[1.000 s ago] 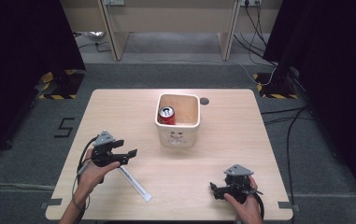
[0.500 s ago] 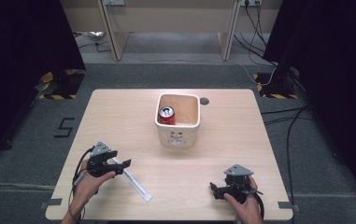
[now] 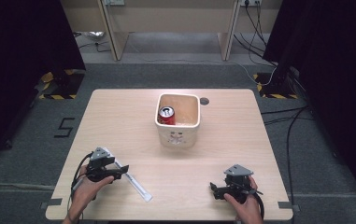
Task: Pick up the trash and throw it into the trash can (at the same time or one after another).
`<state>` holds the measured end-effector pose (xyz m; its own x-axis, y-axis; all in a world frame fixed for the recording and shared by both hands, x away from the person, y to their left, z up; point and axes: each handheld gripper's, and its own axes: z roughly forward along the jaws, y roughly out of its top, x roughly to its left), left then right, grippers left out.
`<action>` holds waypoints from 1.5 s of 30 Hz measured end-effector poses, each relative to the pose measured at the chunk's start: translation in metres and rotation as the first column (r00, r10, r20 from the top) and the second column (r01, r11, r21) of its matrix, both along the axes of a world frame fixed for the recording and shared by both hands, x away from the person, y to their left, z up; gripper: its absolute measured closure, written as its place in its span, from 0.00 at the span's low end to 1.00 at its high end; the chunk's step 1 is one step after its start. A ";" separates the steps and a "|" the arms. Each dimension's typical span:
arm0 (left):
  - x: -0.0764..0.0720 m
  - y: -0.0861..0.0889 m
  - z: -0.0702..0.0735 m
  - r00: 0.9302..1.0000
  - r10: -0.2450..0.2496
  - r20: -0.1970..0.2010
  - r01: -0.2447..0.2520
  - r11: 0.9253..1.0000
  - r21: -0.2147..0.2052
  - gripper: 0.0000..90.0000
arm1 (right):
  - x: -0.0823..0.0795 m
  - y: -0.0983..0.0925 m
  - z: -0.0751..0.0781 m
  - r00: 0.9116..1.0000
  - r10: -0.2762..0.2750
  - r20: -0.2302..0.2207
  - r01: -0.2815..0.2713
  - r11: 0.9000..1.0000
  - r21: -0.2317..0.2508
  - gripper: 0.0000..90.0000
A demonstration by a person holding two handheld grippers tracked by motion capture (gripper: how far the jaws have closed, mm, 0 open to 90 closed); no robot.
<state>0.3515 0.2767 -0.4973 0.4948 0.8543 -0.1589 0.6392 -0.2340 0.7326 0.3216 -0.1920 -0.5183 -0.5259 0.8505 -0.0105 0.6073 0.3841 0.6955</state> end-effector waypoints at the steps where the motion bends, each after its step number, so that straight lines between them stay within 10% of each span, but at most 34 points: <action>1: 0.000 0.000 -0.001 1.000 0.002 -0.002 -0.002 1.000 0.005 0.27 | 0.000 0.000 0.000 1.000 0.000 0.000 0.000 1.000 0.000 0.00; 19: 0.010 -0.008 -0.016 1.000 0.020 -0.020 -0.018 0.996 0.084 0.27 | 0.000 0.000 0.000 1.000 0.003 0.000 -0.003 1.000 -0.002 0.00; 39: 0.043 -0.020 -0.012 0.998 -0.060 0.001 0.059 0.986 0.157 0.70 | 0.000 0.000 0.000 1.000 0.003 0.000 -0.003 1.000 0.000 0.00; 45: 0.047 -0.022 -0.010 0.997 -0.073 -0.017 0.075 0.984 0.162 0.69 | 0.000 0.000 0.000 1.000 0.003 0.000 -0.003 1.000 0.000 0.00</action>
<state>0.3989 0.2542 -0.5070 0.5566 0.8303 -0.0268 0.6237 -0.3963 0.6737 0.3216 -0.1920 -0.5183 -0.5284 0.8489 -0.0104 0.6064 0.3860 0.6952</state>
